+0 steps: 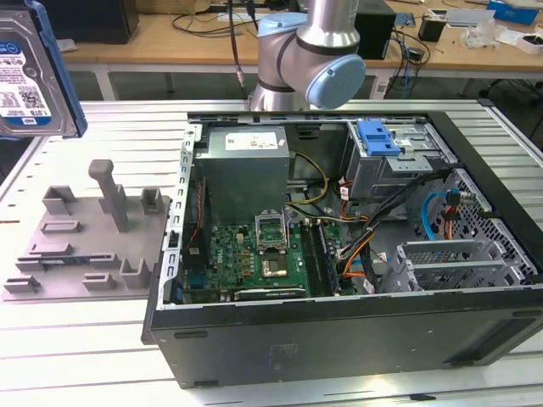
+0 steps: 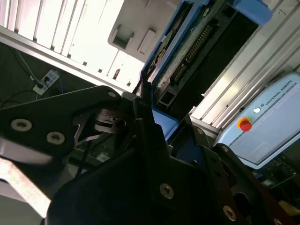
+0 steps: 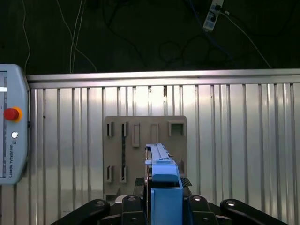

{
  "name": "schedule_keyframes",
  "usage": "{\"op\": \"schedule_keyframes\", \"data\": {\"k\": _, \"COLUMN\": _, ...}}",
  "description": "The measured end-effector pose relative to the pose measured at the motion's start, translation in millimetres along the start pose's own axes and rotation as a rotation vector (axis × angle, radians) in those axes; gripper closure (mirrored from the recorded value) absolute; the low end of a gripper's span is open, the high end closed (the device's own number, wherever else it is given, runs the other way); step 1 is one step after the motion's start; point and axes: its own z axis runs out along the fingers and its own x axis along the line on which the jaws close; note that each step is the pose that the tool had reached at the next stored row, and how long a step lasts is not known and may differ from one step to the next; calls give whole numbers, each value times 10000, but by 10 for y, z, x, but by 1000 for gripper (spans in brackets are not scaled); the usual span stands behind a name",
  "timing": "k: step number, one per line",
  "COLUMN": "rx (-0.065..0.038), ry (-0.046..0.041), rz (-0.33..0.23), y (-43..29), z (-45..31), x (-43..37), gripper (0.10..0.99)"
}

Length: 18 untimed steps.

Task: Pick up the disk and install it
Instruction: 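Pick up the disk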

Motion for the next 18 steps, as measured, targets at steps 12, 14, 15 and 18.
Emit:
{"op": "schedule_keyframes", "data": {"k": 12, "rx": -3, "ry": 0, "rz": -21, "y": -322, "z": -5, "x": 202, "gripper": 718}}
{"op": "schedule_keyframes", "data": {"k": 14, "rx": -7, "ry": 1, "rz": -20, "y": -369, "z": -5, "x": 238, "gripper": 718}}
{"op": "schedule_keyframes", "data": {"k": 15, "rx": -9, "ry": 0, "rz": -21, "y": -399, "z": -5, "x": 260, "gripper": 718}}
{"op": "schedule_keyframes", "data": {"k": 18, "rx": -17, "ry": 1, "rz": -24, "y": -562, "z": -7, "x": 364, "gripper": 718}}
